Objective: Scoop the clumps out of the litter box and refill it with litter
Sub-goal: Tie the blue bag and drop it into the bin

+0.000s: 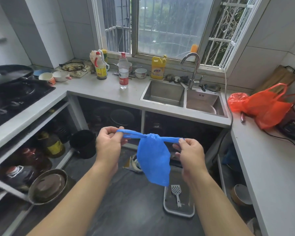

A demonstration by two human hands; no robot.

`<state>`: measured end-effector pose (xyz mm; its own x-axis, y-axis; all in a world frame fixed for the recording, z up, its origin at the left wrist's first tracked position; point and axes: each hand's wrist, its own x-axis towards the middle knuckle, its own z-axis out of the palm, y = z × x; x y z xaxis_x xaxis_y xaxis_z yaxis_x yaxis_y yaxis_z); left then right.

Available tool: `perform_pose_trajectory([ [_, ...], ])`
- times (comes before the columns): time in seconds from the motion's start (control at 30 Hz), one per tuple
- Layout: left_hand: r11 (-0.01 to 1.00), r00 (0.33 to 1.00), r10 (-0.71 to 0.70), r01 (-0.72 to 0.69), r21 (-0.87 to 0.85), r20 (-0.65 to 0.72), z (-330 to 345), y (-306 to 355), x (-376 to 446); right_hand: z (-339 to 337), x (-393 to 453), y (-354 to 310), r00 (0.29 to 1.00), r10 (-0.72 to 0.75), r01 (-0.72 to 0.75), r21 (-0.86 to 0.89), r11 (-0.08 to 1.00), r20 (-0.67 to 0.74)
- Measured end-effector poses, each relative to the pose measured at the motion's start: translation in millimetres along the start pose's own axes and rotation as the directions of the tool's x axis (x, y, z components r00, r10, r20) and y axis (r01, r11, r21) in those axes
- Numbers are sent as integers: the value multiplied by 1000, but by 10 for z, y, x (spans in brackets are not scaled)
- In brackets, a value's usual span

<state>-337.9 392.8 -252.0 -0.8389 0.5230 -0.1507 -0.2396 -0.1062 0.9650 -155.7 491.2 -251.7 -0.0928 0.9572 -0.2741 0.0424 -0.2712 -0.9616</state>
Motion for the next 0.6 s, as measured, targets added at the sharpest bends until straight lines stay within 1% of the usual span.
perform_pose_trajectory([
  [0.07,998,997,-26,22,-56,-72,-102,-41,77,-159,136,143,994,71,-66,62,996,-85],
  [0.13,991,990,-85,72,-116,-113,-195,-76,133,-307,225,274,978,166,-149,135,980,-126],
  [0.2,986,983,-133,119,-117,-125,-255,-121,146,-395,266,381,964,231,-205,193,960,-128],
  [0.27,982,976,-169,154,-112,-135,-280,-170,144,-409,267,435,960,259,-230,229,946,-106],
  [0.37,974,967,-216,203,-104,-134,-294,-211,158,-374,231,404,971,230,-204,276,939,-64],
  [0.47,974,971,-227,226,-19,-74,-300,-212,169,-378,241,314,988,148,-131,277,952,-38],
  [0.53,972,970,-235,236,12,-67,-325,-223,174,-406,268,286,990,136,-119,281,952,-43],
  [0.6,970,966,-243,244,8,-90,-359,-234,187,-441,298,293,988,146,-124,285,951,-57],
])
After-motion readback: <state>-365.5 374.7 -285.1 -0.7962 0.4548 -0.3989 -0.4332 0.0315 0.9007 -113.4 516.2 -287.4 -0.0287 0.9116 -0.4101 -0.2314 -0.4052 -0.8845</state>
